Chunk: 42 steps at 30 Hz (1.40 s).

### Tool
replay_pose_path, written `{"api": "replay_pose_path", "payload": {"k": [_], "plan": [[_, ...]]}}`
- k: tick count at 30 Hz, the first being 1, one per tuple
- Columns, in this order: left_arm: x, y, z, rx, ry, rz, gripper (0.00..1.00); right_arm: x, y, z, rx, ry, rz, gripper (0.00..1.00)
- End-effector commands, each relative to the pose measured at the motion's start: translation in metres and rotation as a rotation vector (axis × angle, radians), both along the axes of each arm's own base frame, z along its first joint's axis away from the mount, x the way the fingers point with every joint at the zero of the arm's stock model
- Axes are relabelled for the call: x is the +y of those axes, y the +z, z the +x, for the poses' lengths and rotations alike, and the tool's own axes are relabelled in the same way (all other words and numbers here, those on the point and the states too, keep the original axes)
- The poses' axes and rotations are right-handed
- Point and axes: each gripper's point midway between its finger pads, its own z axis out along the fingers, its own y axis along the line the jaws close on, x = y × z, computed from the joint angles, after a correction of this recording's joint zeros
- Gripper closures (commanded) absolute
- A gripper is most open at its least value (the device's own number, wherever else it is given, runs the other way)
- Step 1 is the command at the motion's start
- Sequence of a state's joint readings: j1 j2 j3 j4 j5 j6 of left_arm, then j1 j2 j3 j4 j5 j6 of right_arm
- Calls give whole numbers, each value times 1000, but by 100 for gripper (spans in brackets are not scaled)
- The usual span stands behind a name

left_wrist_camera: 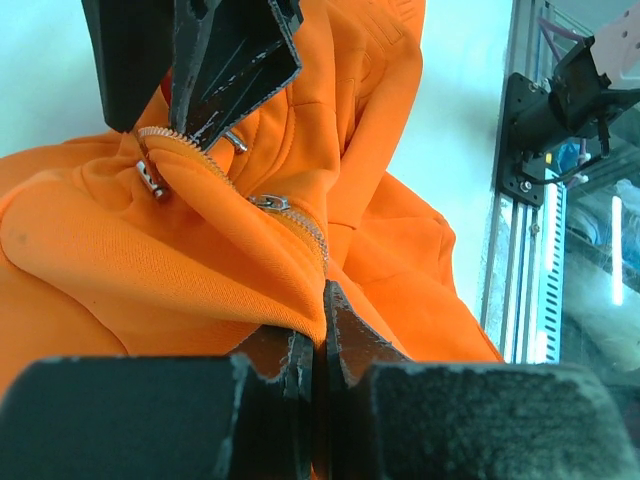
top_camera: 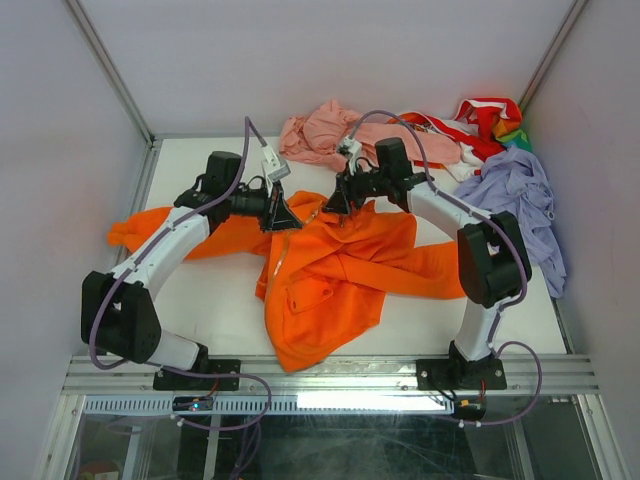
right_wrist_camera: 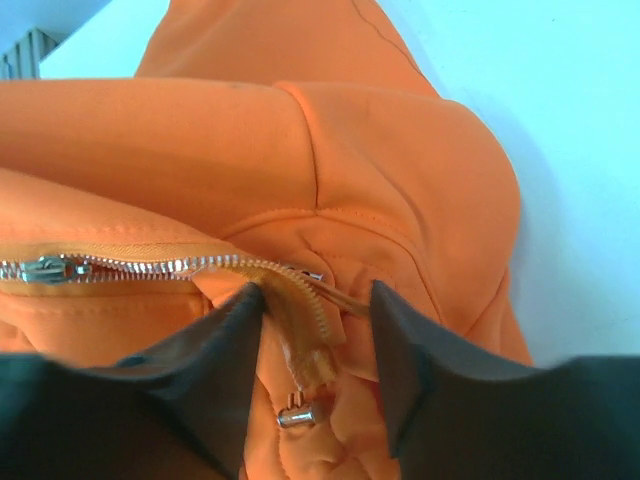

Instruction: Zip up the jacket

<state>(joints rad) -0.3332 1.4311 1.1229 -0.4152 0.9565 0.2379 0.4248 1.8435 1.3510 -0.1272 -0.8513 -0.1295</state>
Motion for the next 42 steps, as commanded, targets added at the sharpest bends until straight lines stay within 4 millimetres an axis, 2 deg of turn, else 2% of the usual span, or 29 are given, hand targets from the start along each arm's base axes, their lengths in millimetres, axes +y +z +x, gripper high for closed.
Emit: {"api": "replay_pose_path", "payload": {"k": [1, 4, 5, 9, 12, 15, 17, 18, 19, 22, 27, 30, 33, 35, 39, 42], "plan": [[-7, 39, 6, -170, -125, -51, 100, -9, 12, 23, -112, -37, -47, 62], [-5, 54, 25, -232, -117, -12, 100, -19, 43, 37, -162, -69, -36, 94], [-3, 63, 34, -273, -114, 3, 100, -24, 58, 43, -196, -91, -34, 100], [2, 108, 63, -416, -101, 40, 100, -49, 122, 56, -366, -203, -56, 100], [5, 148, 76, -536, -89, 70, 100, -68, 173, 54, -487, -289, -76, 100], [3, 190, 73, -652, -110, 41, 100, -92, 215, 47, -592, -418, -94, 100], [-2, 204, 57, -674, -162, -15, 100, -112, 237, 39, -655, -511, -105, 100], [-5, 205, 48, -658, -191, -43, 100, -120, 240, 33, -673, -545, -111, 100], [-10, 201, 36, -635, -229, -69, 100, -127, 243, 27, -688, -567, -112, 100], [-25, 154, 3, -490, -323, -106, 100, -132, 233, 7, -684, -571, -102, 100], [-52, 57, -62, -110, -478, -167, 100, -123, 181, -10, -582, -543, -102, 100], [-55, 8, -90, 112, -508, -153, 100, -115, 132, -13, -531, -519, -135, 100], [-53, -34, -94, 267, -425, -89, 100, -114, 80, -15, -413, -524, -177, 99], [-52, -55, -88, 307, -347, -38, 100, -111, 65, -24, -326, -508, -183, 93], [-54, -63, -84, 389, -311, -28, 100, -101, 66, -56, -252, -413, -128, 77], [-55, -62, -74, 422, -276, -35, 100, -92, 69, -85, -207, -331, -78, 71]]}}
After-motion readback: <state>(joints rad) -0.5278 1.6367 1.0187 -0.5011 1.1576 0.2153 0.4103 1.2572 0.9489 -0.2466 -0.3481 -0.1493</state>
